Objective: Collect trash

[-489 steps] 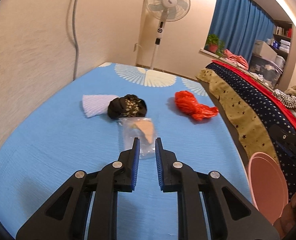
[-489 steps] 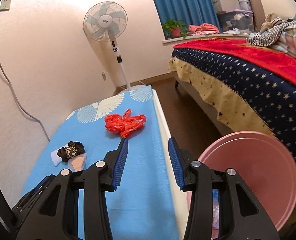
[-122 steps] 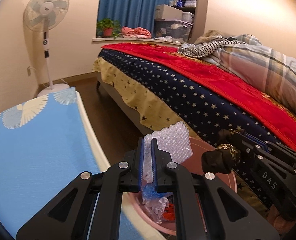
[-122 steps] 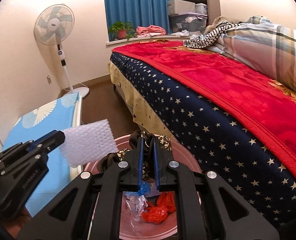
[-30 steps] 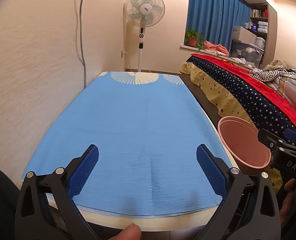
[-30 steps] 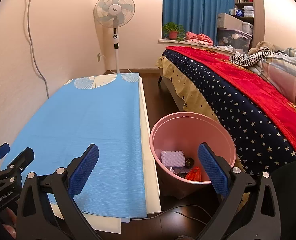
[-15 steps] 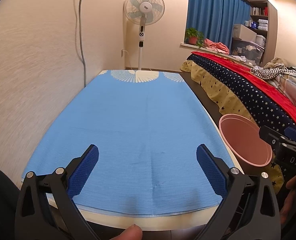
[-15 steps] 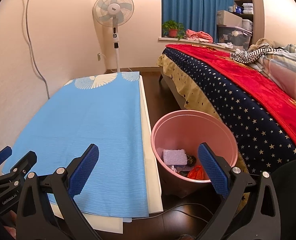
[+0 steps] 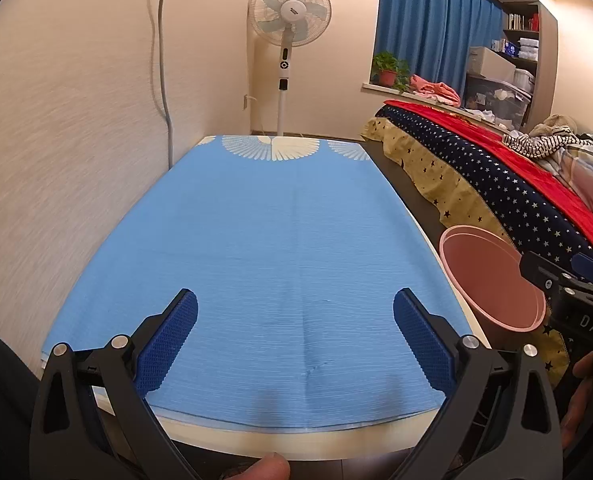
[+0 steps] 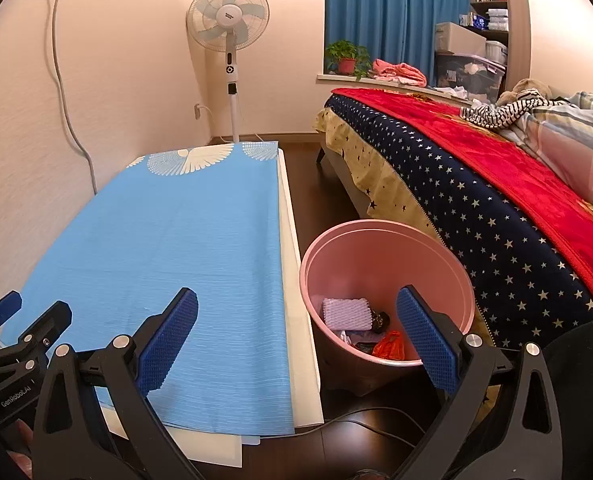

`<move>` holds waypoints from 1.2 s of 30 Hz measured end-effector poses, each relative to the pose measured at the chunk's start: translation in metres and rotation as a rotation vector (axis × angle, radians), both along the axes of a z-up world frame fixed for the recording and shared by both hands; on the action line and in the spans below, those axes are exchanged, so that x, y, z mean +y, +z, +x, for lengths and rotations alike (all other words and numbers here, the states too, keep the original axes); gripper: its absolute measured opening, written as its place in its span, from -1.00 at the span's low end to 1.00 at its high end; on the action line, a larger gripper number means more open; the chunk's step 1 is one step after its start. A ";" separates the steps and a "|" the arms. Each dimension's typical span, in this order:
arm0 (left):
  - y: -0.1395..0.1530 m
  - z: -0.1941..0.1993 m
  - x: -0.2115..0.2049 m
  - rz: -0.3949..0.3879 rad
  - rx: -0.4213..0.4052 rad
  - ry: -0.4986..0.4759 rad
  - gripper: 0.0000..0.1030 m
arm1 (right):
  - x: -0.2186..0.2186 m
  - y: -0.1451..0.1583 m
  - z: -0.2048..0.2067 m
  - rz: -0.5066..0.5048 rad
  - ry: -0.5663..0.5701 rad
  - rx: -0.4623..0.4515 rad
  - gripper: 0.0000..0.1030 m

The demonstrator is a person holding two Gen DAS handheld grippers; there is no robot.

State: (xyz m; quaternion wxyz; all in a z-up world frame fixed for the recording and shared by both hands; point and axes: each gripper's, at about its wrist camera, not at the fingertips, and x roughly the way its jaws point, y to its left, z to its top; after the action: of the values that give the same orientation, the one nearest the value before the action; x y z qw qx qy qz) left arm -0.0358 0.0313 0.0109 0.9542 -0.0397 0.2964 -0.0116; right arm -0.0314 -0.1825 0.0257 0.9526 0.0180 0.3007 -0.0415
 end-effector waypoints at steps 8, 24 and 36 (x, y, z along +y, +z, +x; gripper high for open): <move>0.000 0.001 0.000 -0.002 0.000 0.002 0.85 | 0.000 0.000 -0.001 -0.001 -0.002 -0.001 0.90; 0.000 0.001 -0.001 -0.006 0.000 0.002 0.85 | 0.000 0.002 -0.002 -0.001 -0.006 -0.008 0.90; 0.002 -0.005 -0.010 -0.013 -0.007 0.005 0.85 | 0.001 0.002 -0.001 -0.003 -0.009 -0.008 0.90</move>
State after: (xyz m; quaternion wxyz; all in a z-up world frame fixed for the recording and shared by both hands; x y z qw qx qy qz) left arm -0.0408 0.0214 0.0127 0.9549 -0.0466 0.2930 -0.0112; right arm -0.0323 -0.1819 0.0276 0.9537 0.0183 0.2968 -0.0460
